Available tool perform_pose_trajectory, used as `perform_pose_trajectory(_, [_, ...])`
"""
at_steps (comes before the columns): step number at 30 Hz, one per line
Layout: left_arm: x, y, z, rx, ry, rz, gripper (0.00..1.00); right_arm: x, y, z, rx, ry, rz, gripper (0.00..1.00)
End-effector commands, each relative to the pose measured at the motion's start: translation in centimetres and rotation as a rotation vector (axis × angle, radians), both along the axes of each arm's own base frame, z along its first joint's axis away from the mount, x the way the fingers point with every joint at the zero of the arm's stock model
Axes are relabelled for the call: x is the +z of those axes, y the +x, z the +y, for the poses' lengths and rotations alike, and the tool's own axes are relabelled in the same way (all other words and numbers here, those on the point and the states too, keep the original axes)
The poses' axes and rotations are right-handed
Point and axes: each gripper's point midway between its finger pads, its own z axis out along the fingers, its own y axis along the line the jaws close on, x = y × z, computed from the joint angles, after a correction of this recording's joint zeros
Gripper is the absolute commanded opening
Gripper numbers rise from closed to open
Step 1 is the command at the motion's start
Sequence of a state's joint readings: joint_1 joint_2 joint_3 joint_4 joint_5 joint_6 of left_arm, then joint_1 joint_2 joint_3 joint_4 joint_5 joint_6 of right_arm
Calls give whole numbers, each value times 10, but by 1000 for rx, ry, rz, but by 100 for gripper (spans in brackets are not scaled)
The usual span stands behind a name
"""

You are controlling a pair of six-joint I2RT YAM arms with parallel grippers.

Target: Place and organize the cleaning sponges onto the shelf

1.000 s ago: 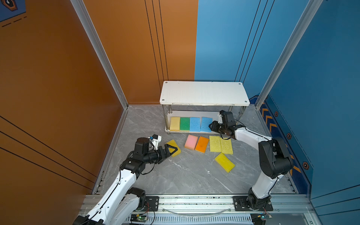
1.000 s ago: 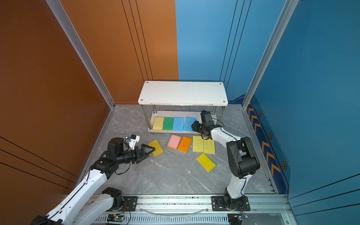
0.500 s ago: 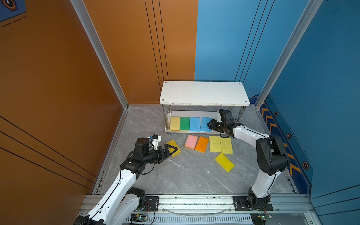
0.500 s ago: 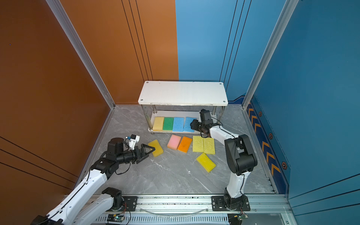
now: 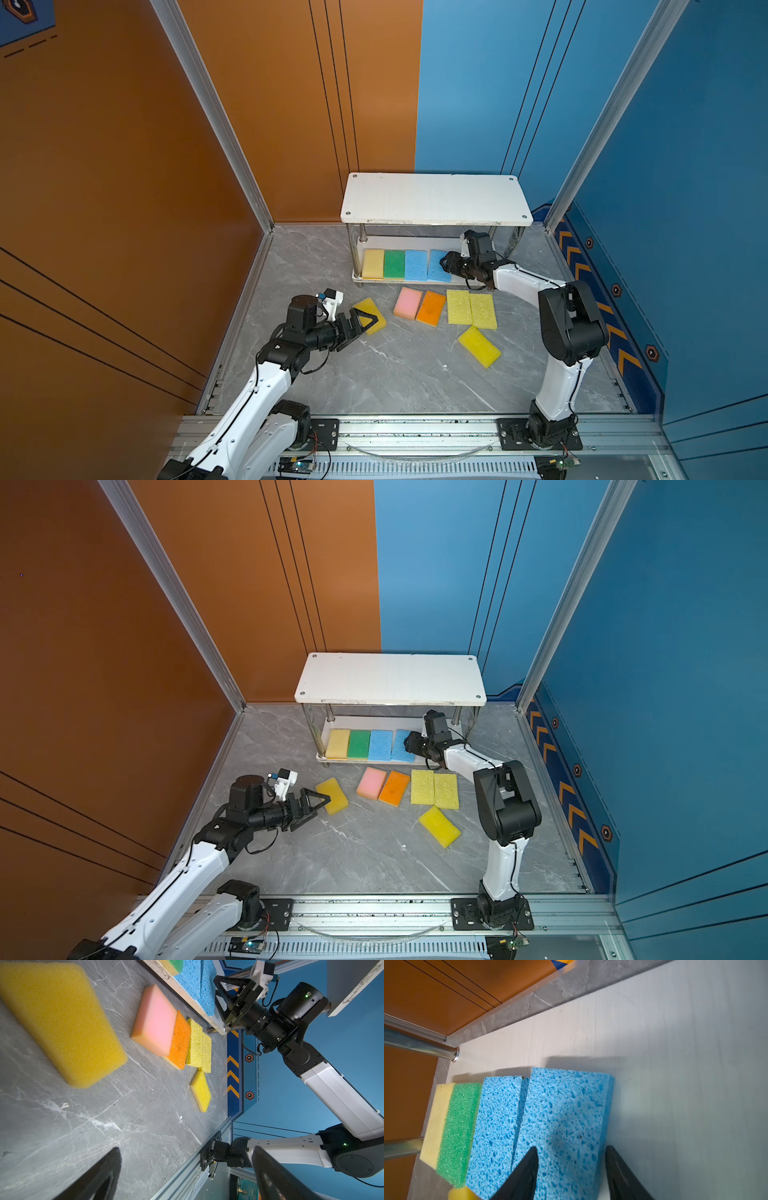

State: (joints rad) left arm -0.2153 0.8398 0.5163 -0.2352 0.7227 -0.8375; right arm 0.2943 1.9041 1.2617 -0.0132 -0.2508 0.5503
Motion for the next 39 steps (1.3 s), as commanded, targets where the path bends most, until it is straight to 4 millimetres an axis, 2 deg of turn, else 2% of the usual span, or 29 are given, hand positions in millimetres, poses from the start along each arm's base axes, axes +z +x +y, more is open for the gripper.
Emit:
perform_pose_trajectory(1, [-2,-3,0,-11,-13,3,98,-10,6,-2,-17,-2,21,54])
perform_pose_trajectory(21, [-5,-1,1,-6,-13,12,98,-16,12,7,44,33,25,56])
perform_pose_trajectory(33, [-7,1,1,-6,-13,16,98,-21,8,8,42,47,39,56])
perform_pose_trajectory(39, [-7,2,0,-7,-15,17,98,-21,6,3,16,34,48,57])
